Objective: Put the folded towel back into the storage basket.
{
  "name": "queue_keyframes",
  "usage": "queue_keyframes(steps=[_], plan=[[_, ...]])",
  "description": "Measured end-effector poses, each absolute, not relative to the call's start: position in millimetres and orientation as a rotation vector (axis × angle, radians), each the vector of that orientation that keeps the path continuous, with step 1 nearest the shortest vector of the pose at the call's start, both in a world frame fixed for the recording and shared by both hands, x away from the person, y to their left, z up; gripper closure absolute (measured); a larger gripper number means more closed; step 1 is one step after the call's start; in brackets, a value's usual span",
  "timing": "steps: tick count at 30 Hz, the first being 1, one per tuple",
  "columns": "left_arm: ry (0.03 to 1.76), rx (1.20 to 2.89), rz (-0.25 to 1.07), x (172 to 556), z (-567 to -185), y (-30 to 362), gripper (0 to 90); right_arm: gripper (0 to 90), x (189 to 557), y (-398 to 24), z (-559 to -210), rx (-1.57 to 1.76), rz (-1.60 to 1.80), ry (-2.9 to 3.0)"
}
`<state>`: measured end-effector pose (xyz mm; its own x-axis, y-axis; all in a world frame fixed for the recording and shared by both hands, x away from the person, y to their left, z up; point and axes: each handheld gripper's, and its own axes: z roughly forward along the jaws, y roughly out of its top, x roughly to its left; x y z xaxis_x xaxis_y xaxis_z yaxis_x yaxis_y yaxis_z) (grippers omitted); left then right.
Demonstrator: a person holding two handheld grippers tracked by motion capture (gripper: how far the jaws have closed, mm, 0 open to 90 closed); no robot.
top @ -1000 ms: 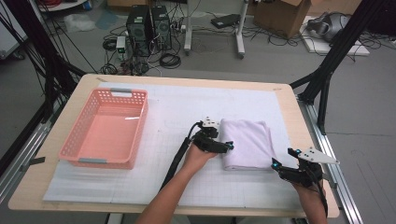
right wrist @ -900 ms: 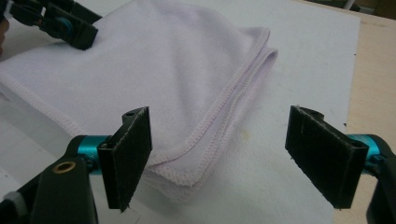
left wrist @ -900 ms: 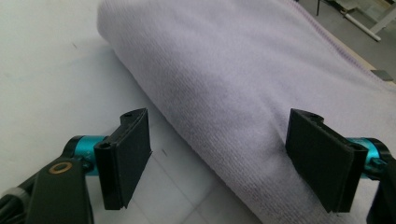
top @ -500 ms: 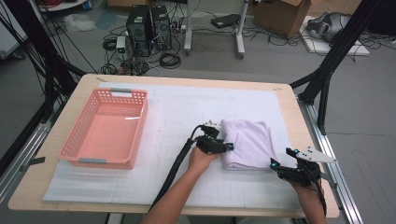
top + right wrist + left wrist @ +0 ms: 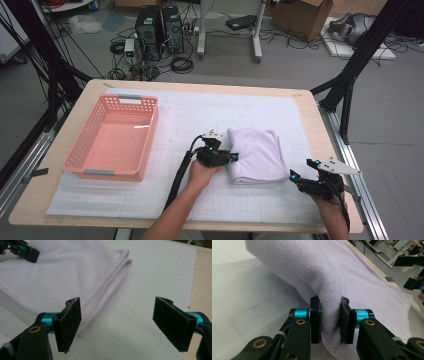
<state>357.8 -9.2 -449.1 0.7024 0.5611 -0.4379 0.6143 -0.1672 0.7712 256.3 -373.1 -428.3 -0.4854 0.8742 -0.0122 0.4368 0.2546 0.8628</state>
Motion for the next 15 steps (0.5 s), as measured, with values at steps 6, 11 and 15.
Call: queue_keyframes(steps=[6,11,15], plan=[[0.933,1.824,-0.038,354,-448,25,74.5,21.9,257,-371,-429,1.188,1.150,2.037],[0.964,1.803,-0.042,355,-452,56,74.4,21.9,257,-371,-429,1.182,1.151,2.038],[0.994,1.786,-0.049,356,-454,66,73.9,21.9,257,-370,-429,1.182,1.152,2.040]])
